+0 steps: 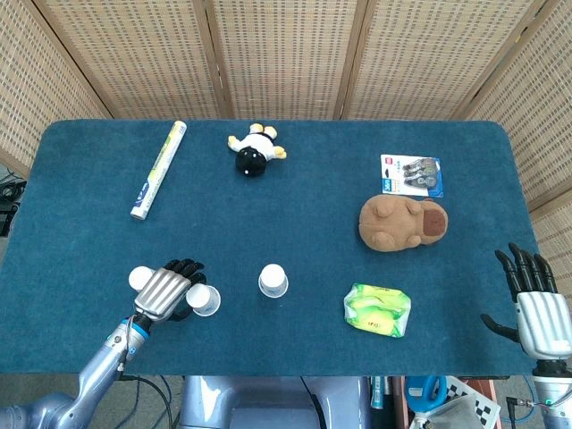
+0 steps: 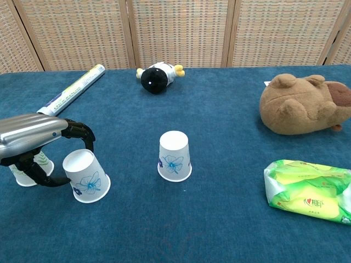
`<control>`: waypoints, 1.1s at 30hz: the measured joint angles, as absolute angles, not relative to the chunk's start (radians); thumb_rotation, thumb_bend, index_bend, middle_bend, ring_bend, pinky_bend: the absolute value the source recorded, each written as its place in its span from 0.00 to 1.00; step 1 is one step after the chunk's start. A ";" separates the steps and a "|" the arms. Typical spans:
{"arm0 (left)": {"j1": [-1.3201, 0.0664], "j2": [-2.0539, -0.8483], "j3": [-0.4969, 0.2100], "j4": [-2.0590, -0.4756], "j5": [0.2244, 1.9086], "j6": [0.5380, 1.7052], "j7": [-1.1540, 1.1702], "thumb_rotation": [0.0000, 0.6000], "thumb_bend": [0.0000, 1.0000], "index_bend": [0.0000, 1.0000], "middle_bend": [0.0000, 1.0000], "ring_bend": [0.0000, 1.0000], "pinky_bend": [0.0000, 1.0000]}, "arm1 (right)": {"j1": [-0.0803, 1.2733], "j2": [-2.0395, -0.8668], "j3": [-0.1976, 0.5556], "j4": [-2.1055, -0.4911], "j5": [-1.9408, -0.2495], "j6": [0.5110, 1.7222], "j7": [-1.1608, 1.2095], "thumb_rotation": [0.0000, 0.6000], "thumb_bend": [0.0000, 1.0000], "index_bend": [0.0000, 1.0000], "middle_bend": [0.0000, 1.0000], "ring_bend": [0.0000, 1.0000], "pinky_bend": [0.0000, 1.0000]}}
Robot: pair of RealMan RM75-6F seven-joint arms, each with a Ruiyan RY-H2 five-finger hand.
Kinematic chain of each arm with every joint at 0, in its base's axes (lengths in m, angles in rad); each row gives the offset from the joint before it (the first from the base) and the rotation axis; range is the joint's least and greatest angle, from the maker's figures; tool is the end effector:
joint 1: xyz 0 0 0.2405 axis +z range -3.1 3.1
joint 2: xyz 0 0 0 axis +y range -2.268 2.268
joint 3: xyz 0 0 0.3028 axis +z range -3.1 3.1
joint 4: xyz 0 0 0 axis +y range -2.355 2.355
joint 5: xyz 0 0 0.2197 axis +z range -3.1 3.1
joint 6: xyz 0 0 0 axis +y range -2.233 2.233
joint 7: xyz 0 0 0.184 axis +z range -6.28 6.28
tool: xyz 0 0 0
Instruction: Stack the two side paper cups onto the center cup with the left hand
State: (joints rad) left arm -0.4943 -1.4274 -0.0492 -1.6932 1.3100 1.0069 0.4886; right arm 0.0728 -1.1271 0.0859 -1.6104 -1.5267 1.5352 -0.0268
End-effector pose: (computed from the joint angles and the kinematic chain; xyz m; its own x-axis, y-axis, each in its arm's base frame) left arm -0.2253 0.3098 -0.0257 0.5645 0.3068 0.7663 0.8000 -0.4321 -0.4163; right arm -0.3471 -0.2283 0.1806 0.4111 0.0792 0.9082 -0.9099 -0.0244 0.4140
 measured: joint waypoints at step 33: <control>-0.738 -1.415 -0.239 -1.799 1.196 0.919 0.418 1.00 0.29 0.39 0.25 0.17 0.21 | 0.084 -1.136 0.095 -1.593 -1.492 1.505 -0.029 1.00 0.00 0.00 0.00 0.00 0.00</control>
